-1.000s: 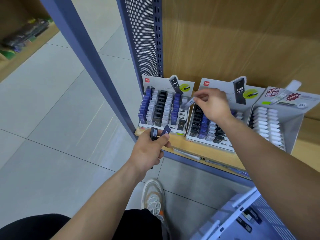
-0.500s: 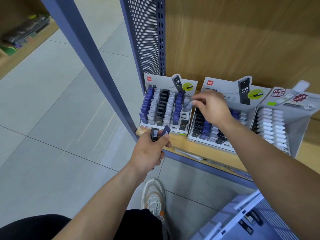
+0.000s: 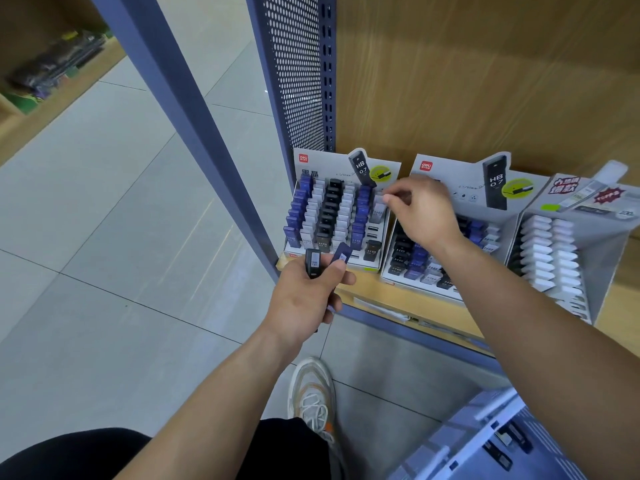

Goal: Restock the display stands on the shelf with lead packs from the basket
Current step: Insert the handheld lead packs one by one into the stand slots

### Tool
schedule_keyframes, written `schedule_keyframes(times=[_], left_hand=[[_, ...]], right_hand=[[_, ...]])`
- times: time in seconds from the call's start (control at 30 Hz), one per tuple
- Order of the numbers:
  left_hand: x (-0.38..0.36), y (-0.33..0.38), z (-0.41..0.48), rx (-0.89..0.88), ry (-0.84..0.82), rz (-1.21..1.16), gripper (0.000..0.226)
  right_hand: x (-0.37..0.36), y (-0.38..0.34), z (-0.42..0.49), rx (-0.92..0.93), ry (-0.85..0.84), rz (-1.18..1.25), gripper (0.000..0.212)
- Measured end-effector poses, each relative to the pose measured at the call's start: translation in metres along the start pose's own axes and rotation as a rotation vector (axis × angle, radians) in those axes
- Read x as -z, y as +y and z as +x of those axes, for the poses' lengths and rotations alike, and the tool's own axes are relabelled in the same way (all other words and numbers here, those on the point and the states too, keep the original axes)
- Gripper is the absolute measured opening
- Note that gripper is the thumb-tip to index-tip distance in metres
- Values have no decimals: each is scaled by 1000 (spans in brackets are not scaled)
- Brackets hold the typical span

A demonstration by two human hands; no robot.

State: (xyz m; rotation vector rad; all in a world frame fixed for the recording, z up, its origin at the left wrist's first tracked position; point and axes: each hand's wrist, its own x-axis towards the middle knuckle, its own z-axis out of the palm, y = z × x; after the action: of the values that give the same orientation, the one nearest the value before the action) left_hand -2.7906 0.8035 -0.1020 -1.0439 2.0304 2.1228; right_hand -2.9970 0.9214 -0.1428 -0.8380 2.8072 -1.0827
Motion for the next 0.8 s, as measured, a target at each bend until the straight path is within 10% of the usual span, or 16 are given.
schedule_keyframes(times=[0.3, 0.8], left_hand=[[-10, 8, -13, -71, -121, -34, 13], [-2, 5, -9, -109, 44, -70, 21]], right_hand=[[38, -61, -61, -58, -448, 311, 35], [65, -48, -73, -207, -485, 557, 29]])
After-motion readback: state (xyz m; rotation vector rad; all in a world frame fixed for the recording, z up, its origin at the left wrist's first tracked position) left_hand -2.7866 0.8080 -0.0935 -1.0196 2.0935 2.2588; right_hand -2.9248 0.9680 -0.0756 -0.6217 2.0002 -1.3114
